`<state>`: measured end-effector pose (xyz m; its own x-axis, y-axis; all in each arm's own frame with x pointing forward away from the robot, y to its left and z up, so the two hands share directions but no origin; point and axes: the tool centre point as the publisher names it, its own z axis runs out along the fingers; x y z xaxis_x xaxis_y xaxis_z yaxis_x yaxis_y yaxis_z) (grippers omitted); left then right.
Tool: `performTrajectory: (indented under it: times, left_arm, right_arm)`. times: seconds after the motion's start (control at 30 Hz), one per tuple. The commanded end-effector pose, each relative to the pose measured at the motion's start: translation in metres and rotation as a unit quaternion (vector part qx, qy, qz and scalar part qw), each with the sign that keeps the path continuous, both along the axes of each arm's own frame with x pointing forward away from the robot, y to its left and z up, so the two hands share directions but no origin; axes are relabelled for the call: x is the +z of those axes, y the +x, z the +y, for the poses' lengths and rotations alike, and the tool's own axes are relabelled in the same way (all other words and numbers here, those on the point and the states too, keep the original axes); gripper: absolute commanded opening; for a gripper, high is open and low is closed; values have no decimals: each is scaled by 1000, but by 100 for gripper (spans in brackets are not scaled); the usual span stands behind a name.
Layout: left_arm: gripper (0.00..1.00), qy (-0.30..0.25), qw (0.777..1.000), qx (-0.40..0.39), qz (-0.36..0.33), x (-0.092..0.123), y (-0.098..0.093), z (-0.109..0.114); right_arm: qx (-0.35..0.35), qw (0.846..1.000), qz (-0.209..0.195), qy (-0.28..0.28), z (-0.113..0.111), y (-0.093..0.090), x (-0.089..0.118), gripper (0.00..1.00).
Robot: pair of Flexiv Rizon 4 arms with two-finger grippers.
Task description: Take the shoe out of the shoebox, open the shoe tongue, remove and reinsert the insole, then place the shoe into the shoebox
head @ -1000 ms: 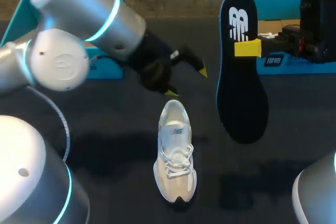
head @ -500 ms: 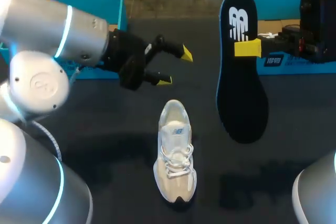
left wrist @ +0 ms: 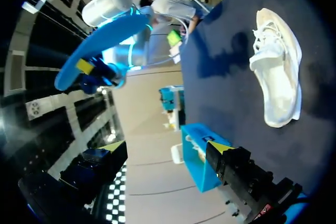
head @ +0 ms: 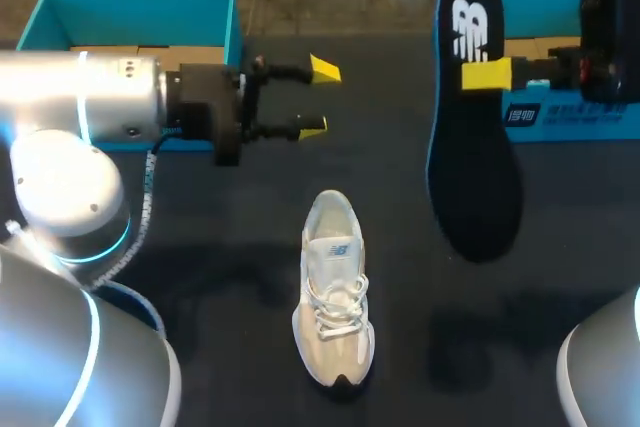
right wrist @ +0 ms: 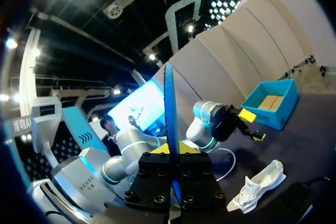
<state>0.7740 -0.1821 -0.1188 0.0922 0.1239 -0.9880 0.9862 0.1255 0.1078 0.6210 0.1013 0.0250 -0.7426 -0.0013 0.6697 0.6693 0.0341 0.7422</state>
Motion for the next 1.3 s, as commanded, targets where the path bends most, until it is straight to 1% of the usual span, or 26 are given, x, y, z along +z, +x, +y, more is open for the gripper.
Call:
performTrajectory:
  times: [0.03, 0.07, 0.13, 0.67, 0.7, 0.73, 0.77, 0.8, 0.83, 0.87, 0.9, 0.93, 0.97, 1.0, 1.03, 1.07, 1.3]
  left_arm:
    - [100, -120, 993, -14, -17, 4, 0, 7]
    - [100, -120, 993, -15, -13, 7, 1, 8]
    - [100, -129, 991, -27, 0, 12, 2, 8]
    - [100, -129, 991, -27, 0, 12, 2, 8]
    - [100, -129, 991, -27, 0, 12, 2, 8]
    - [100, -129, 991, -27, 0, 12, 2, 8]
    - [100, -129, 991, -27, 0, 12, 2, 8]
    - [100, -129, 991, -27, 0, 12, 2, 8]
    - [100, -129, 991, -27, 0, 12, 2, 8]
    - [100, -129, 991, -27, 0, 12, 2, 8]
    - [100, -129, 991, -27, 0, 12, 2, 8]
    - [100, -129, 991, -27, 0, 12, 2, 8]
    - [100, -129, 991, -27, 0, 12, 2, 8]
    - [100, -129, 991, -27, 0, 12, 2, 8]
    - [100, -129, 991, -27, 0, 12, 2, 8]
    - [100, -129, 991, -27, 0, 12, 2, 8]
    - [100, -129, 991, -27, 0, 12, 2, 8]
  right_arm:
    - [31, 999, 18, -15, 3, 51, -1, 0]
    - [28, 999, 24, -7, 3, 59, -2, 0]
    - [14, 999, 37, -11, 3, 77, -8, 0]
    - [14, 999, 37, -11, 3, 77, -8, 0]
    - [13, 999, 44, -2, 4, 83, -11, 0]
    - [11, 997, 66, 22, 5, 97, -18, 0]
    - [4, 997, 80, 1, 4, 107, -25, 0]
    - [4, 995, 98, -8, 4, 112, -29, 0]
    - [12, 992, 124, -11, 4, 124, -39, 0]
    - [8, 992, 126, -13, 3, 129, -43, 0]
    - [2, 988, 153, -15, 1, 136, -50, 0]
    - [8, 986, 165, -26, 1, 143, -57, 0]
    - [3, 985, 170, -17, 0, 147, -59, 0]
    - [0, 982, 188, -21, -2, 155, -65, 0]
    - [1, 980, 196, -30, -3, 160, -69, 0]
    - [3, 976, 216, -40, -5, 166, -72, 0]
    - [3, 976, 216, -40, -5, 166, -72, 0]
